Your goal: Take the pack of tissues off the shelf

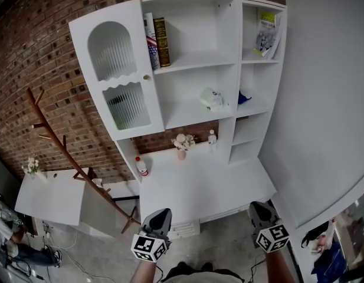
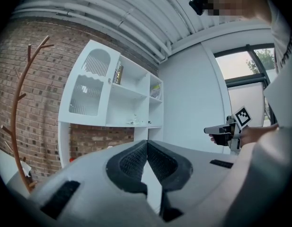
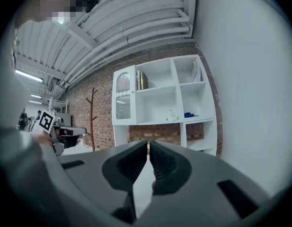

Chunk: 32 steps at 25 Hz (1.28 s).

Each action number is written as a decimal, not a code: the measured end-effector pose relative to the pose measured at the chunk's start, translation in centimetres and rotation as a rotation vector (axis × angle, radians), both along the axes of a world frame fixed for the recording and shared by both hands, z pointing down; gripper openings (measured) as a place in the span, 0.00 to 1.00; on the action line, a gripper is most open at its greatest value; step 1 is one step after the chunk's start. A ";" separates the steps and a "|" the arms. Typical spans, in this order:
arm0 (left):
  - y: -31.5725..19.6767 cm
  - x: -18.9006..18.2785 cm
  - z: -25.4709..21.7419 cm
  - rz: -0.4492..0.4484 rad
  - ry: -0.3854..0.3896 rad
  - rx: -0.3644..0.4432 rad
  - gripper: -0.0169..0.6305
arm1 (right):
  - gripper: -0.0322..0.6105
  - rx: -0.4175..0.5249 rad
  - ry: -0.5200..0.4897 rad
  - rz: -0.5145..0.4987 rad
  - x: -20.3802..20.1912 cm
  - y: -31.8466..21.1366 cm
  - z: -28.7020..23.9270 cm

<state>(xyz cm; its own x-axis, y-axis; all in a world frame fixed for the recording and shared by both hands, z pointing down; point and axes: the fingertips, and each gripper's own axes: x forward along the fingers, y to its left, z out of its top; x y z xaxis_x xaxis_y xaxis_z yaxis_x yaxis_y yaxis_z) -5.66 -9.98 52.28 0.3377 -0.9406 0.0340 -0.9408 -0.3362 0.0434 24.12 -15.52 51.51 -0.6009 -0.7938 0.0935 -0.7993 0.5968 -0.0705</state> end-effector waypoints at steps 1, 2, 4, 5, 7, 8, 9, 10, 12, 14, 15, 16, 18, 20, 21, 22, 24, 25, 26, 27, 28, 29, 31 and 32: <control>-0.3 0.0 0.0 -0.002 -0.001 -0.002 0.06 | 0.11 -0.003 -0.001 0.000 0.0 -0.3 0.1; -0.6 0.0 0.0 -0.003 -0.003 -0.003 0.06 | 0.11 -0.006 0.000 -0.001 0.0 -0.6 0.2; -1.3 -0.1 0.0 -0.004 -0.005 -0.006 0.06 | 0.11 -0.007 0.000 -0.002 -0.1 -1.2 0.3; -1.7 -0.2 0.1 -0.004 -0.005 -0.008 0.06 | 0.11 -0.007 0.000 0.000 -0.2 -1.5 0.3; -2.6 -0.5 0.2 -0.005 -0.004 -0.009 0.06 | 0.11 -0.007 -0.002 0.008 -0.3 -2.2 0.4; -3.1 -0.6 0.2 -0.004 -0.004 -0.009 0.06 | 0.11 -0.006 -0.002 0.013 -0.3 -2.5 0.4; -3.6 -0.8 0.2 -0.002 -0.002 -0.009 0.06 | 0.11 -0.005 -0.001 0.017 -0.4 -2.9 0.3; -4.2 -1.0 0.2 0.001 -0.001 -0.008 0.06 | 0.11 -0.003 0.001 0.023 -0.5 -3.3 0.3; -5.5 -1.2 0.1 0.011 0.002 -0.006 0.06 | 0.11 0.001 0.005 0.035 -0.8 -4.3 0.1; -7.0 -1.5 0.0 0.024 0.000 -0.002 0.06 | 0.11 0.004 0.006 0.048 -1.1 -5.4 -0.1; -7.7 -1.7 0.0 0.030 -0.002 0.000 0.06 | 0.11 0.006 0.006 0.055 -1.3 -6.0 -0.3; -8.4 -1.8 -0.1 0.036 -0.004 0.002 0.06 | 0.11 0.007 0.007 0.061 -1.5 -6.5 -0.4; -9.9 -2.2 -0.4 0.049 -0.006 0.006 0.06 | 0.11 0.011 0.010 0.073 -2.0 -7.8 -0.7; -11.5 -2.7 -0.5 0.060 -0.002 0.011 0.06 | 0.11 0.016 0.011 0.084 -2.5 -9.1 -1.0; -12.2 -2.9 -0.5 0.065 0.000 0.012 0.06 | 0.11 0.017 0.011 0.089 -2.8 -9.7 -1.1; -12.9 -3.2 -0.5 0.070 0.001 0.012 0.06 | 0.11 0.018 0.012 0.092 -3.1 -10.3 -1.2; -14.2 -3.6 -0.5 0.078 0.004 0.013 0.06 | 0.11 0.018 0.017 0.097 -3.6 -11.4 -1.2; -14.8 -3.8 -0.5 0.083 0.006 0.013 0.06 | 0.11 0.018 0.019 0.099 -4.0 -12.0 -1.3; -15.4 -4.0 -0.5 0.087 0.007 0.013 0.06 | 0.11 0.019 0.021 0.102 -4.3 -12.6 -1.4; -15.9 -4.3 -0.4 0.091 0.009 0.011 0.06 | 0.11 0.020 0.024 0.104 -4.7 -13.1 -1.5; -16.5 -4.6 -0.4 0.095 0.011 0.008 0.06 | 0.11 0.021 0.026 0.106 -5.1 -13.7 -1.6; -17.0 -4.9 -0.3 0.100 0.012 0.004 0.06 | 0.11 0.022 0.029 0.109 -5.4 -14.2 -1.6; -18.0 -5.5 -0.1 0.111 0.015 -0.004 0.06 | 0.11 0.027 0.035 0.115 -6.1 -15.2 -1.8; -18.5 -5.8 0.0 0.117 0.015 -0.006 0.06 | 0.11 0.030 0.038 0.118 -6.5 -15.8 -1.9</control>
